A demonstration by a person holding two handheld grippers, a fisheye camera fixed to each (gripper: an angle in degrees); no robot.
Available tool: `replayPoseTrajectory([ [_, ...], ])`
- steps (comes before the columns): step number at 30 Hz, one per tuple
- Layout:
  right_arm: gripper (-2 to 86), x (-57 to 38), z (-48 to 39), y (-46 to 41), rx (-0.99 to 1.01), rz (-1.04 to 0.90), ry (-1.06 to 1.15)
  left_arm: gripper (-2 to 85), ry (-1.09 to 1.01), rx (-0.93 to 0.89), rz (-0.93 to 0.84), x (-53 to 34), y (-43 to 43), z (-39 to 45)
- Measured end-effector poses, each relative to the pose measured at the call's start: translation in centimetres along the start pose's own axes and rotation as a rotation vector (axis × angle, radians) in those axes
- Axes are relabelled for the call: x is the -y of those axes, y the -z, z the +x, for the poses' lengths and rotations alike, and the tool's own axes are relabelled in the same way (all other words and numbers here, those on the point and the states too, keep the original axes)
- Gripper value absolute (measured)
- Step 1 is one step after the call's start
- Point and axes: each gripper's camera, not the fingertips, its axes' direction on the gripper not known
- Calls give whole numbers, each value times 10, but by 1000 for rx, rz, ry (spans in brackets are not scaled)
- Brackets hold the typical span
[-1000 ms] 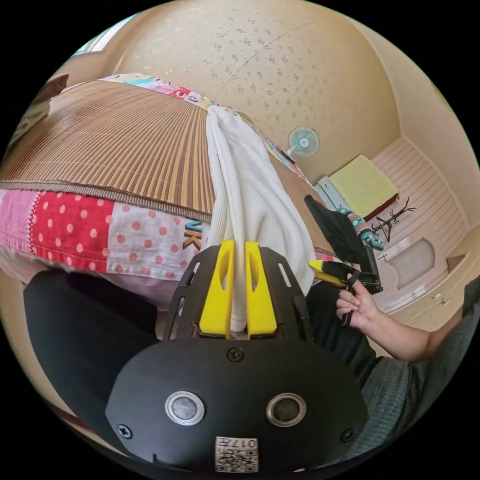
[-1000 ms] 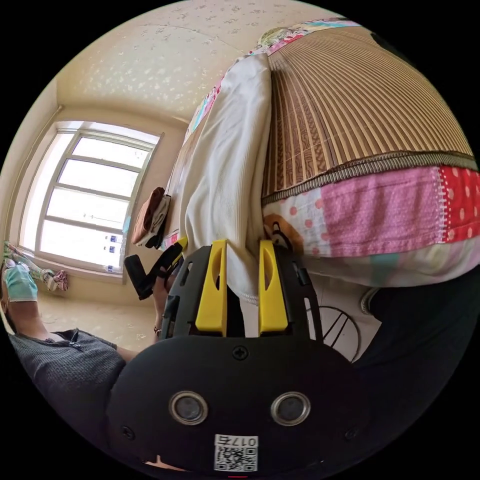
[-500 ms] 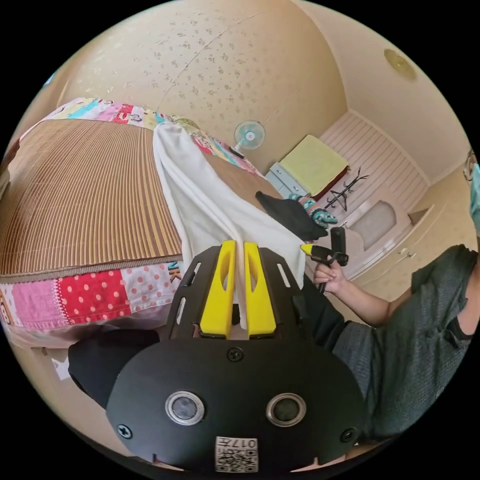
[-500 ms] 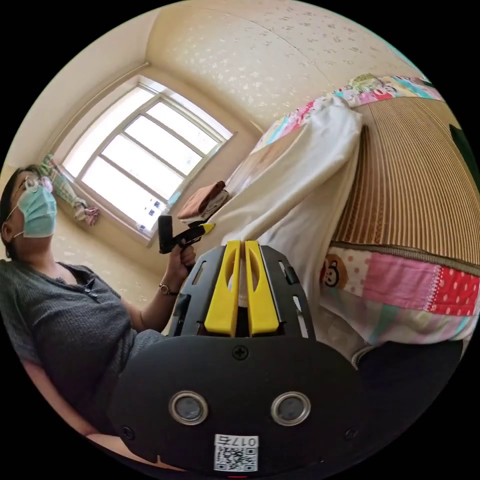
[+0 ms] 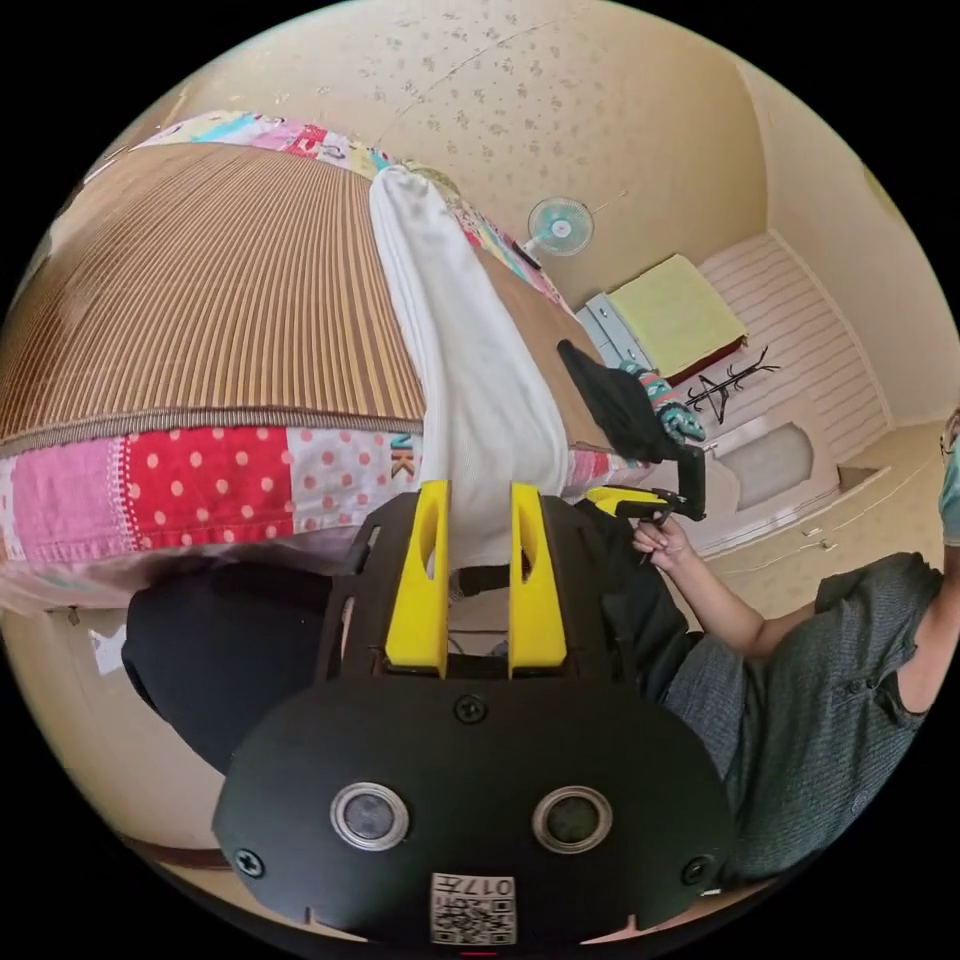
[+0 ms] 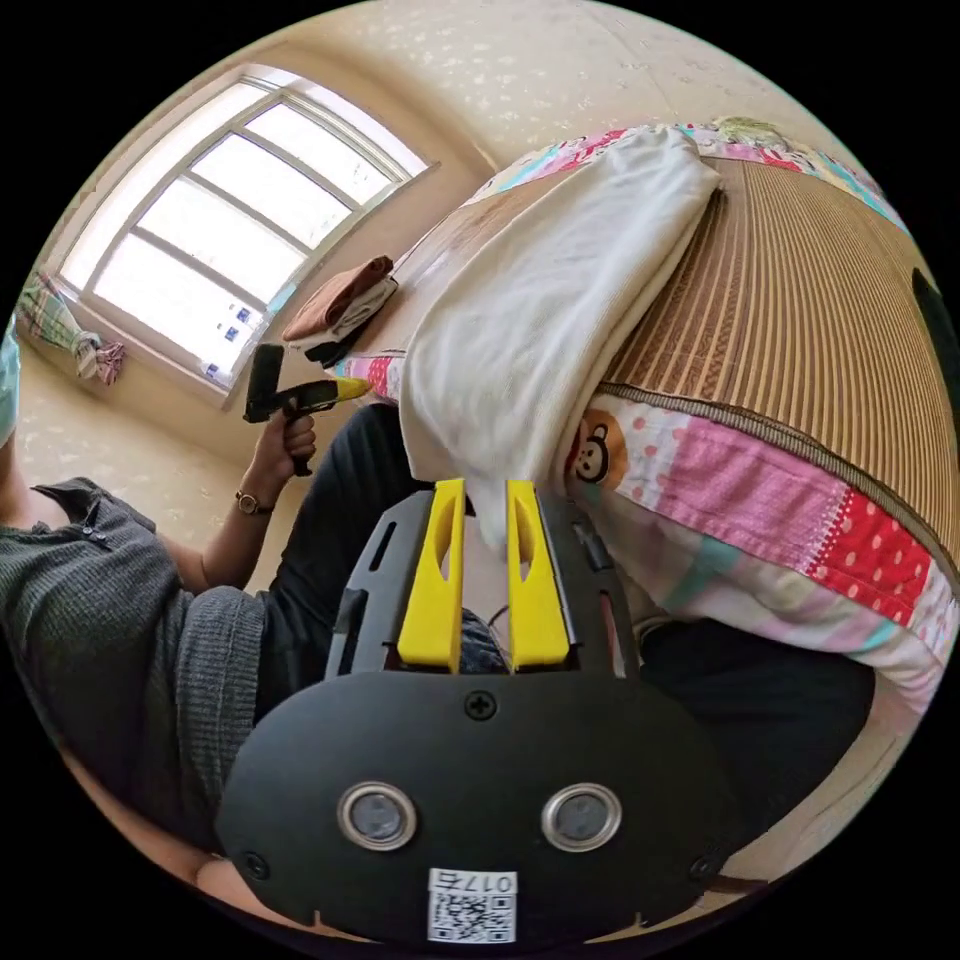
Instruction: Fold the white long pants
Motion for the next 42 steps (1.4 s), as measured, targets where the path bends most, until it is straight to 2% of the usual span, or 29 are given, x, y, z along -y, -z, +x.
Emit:
replayPoseTrajectory([
  [6, 132, 45, 32, -31, 21, -38, -122, 122, -40, 29, -204, 49, -81, -26],
  [8, 114, 50, 32, -35, 2, -38, -114, 101, -143, 192, -201, 48, -95, -10],
  [9, 79, 50, 30, -34, 13, -50, -66, 92, -172, 203, -214, 48, -96, -5],
  [12, 45, 40, 19, -14, 51, 3, 27, 59, -189, 138, -248, 47, -92, 5],
  [16, 39, 17, -4, 28, 70, 62, 187, 51, -252, -82, -261, 23, -85, 29],
  [18, 41, 0, -14, 43, 48, -27, 270, 52, -229, -116, -335, 7, -100, 29],
  [21, 51, -12, 10, 42, 20, -169, 141, 75, -153, -134, -352, -11, -112, 12],
  [24, 80, -15, 47, 69, 150, -46, -4, 98, -48, -190, -129, 3, -73, -20],
  [26, 110, -9, 68, 85, 189, 51, -86, 100, -28, -131, 18, 29, -45, -39],
  [32, 171, 57, 119, 87, 223, 172, -208, 191, 96, -145, -55, 129, -79, -105],
  [42, 193, 157, 180, 48, 457, 167, -366, 174, 247, -193, -123, 215, -128, -160],
])
